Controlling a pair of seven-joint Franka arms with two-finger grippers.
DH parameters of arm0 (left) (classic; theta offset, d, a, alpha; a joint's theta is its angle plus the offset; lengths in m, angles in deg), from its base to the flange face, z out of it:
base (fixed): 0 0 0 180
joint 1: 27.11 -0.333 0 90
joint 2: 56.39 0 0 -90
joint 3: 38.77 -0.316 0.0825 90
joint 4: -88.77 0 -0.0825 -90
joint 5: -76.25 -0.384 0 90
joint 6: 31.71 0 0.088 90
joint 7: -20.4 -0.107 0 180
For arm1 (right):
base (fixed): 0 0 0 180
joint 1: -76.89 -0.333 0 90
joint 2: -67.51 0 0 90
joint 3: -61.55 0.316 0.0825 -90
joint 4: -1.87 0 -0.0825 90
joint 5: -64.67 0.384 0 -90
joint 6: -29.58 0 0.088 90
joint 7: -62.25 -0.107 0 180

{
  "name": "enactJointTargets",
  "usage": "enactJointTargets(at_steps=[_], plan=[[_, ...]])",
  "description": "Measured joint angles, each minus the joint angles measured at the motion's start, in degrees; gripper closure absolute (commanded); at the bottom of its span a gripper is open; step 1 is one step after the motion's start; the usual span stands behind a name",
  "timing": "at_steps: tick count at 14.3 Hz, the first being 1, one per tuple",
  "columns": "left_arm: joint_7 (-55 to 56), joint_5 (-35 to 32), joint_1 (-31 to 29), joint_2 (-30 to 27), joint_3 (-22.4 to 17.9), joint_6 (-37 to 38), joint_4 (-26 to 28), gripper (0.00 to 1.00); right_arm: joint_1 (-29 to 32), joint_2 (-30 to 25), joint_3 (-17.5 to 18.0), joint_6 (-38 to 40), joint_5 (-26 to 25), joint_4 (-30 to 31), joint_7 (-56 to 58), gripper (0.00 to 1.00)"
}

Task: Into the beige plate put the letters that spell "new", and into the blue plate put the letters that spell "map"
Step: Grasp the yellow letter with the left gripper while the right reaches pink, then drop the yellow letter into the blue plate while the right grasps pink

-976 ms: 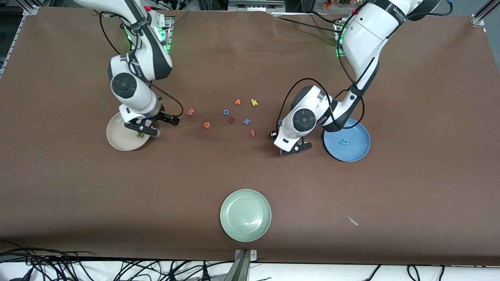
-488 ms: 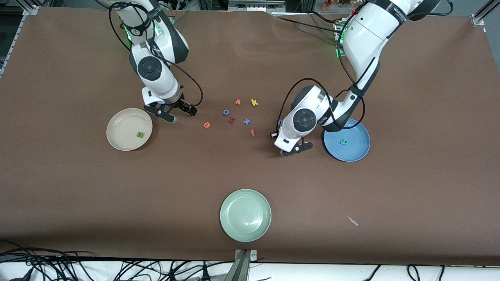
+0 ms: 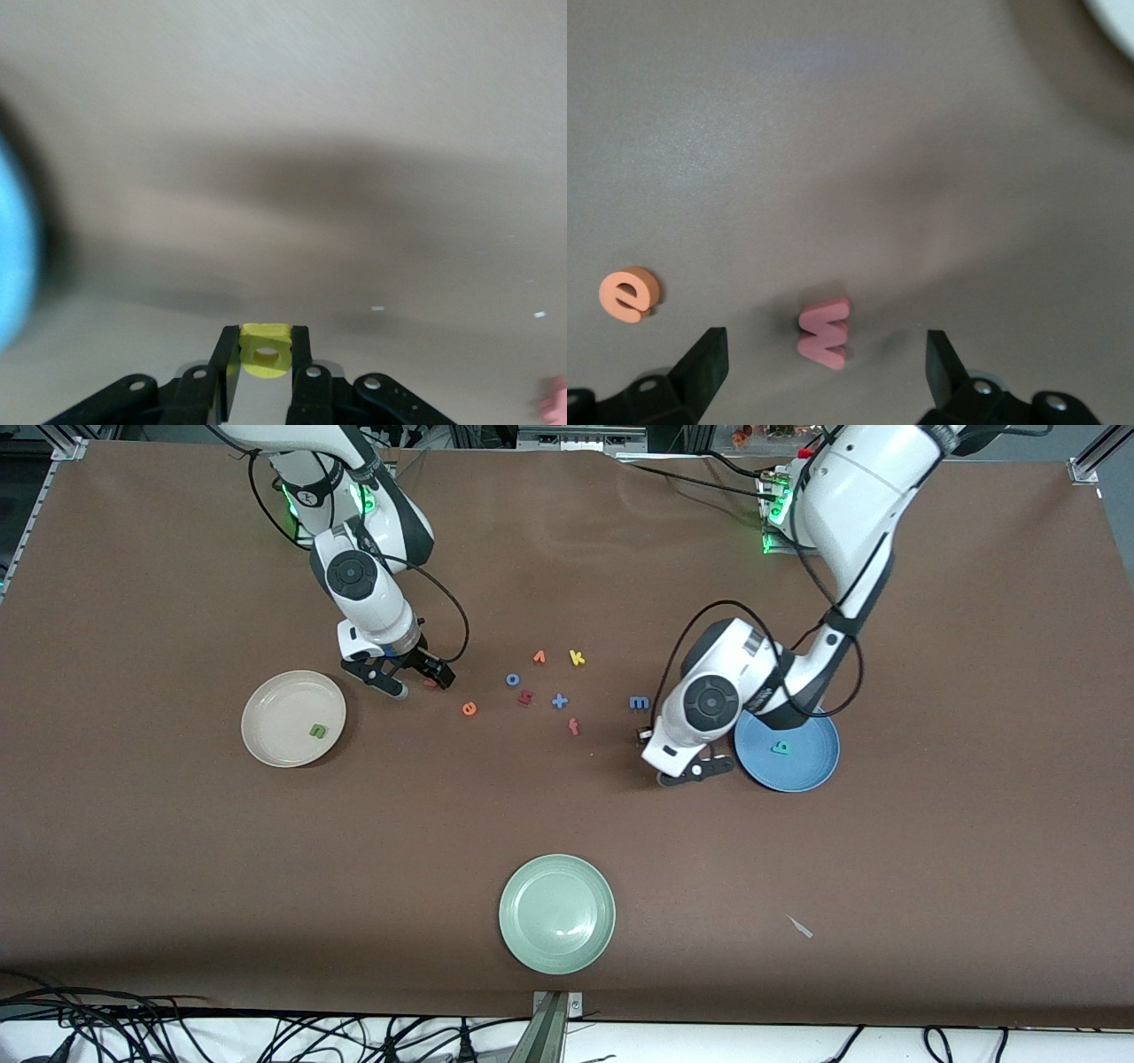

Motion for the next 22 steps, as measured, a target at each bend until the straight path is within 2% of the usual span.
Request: enactJointTargets(at_steps=[4, 8, 10, 11, 13, 15, 16, 17, 18, 19, 20, 22], plan=[[-12.7, -0.1, -6.4, -3.2, -0.4, 6.8, 0.0, 1.0, -0.5, 2.3, 0.2, -3.1, 0.0, 0.0, -0.5, 0.14], [-21.3, -2.3, -11.1, -3.3, -0.6, 8.5, 1.5, 1.0, -0.6, 2.6, 0.2, -3.2, 0.0, 0.0, -0.7, 0.45], [-22.4, -4.6, -12.4, -3.1, -0.7, 6.7, 4.4, 0.96, -0.7, 2.6, 0.2, -3.2, 0.0, 0.0, -0.7, 0.64], [-22.4, -5.9, -13.1, -2.9, -0.7, 4.8, 6.1, 0.86, -0.7, 2.4, 0.2, -3.2, 0.0, -0.1, -0.7, 0.7], [-22.7, -6.6, -14.4, -2.7, -0.6, 1.8, 8.3, 0.81, -0.7, 2.4, 0.2, -3.2, 0.0, -0.2, -0.7, 0.8], [-22.7, -6.6, -14.3, -2.7, -0.2, 1.2, 8.6, 0.87, -0.7, 1.9, 0.3, -3.2, 0.0, -0.2, -0.8, 0.87], [-22.7, -6.6, -14.3, -2.7, 0.1, 1.1, 8.6, 0.86, -0.7, 1.9, 0.3, -3.2, 0.0, -0.2, -0.8, 0.89], [-22.7, -6.6, -14.2, -2.7, 0.5, 1.0, 8.6, 0.8, -0.7, 2.0, 0.3, -3.2, 0.0, -0.2, -0.8, 0.91], [-22.6, -6.6, -14.2, -2.7, 0.9, 0.9, 8.6, 0.45, -0.7, 2.0, 0.2, -3.0, 0.0, -0.3, -0.7, 0.93], [-22.6, -6.6, -14.2, -2.7, 1.2, 0.8, 8.6, 0.34, -0.7, 1.9, 0.2, -2.2, 0.0, -0.7, -0.6, 0.94], [-22.6, -6.6, -14.1, -2.7, 1.3, 0.8, 8.6, 0.0, -0.7, 1.6, 0.2, -0.5, -0.1, -1.4, -0.1, 0.94], [-22.6, -6.6, -14.1, -2.7, 1.4, 0.7, 8.6, 0.0, -0.8, 0.3, -0.6, 4.4, -0.1, -3.3, 2.8, 0.94]])
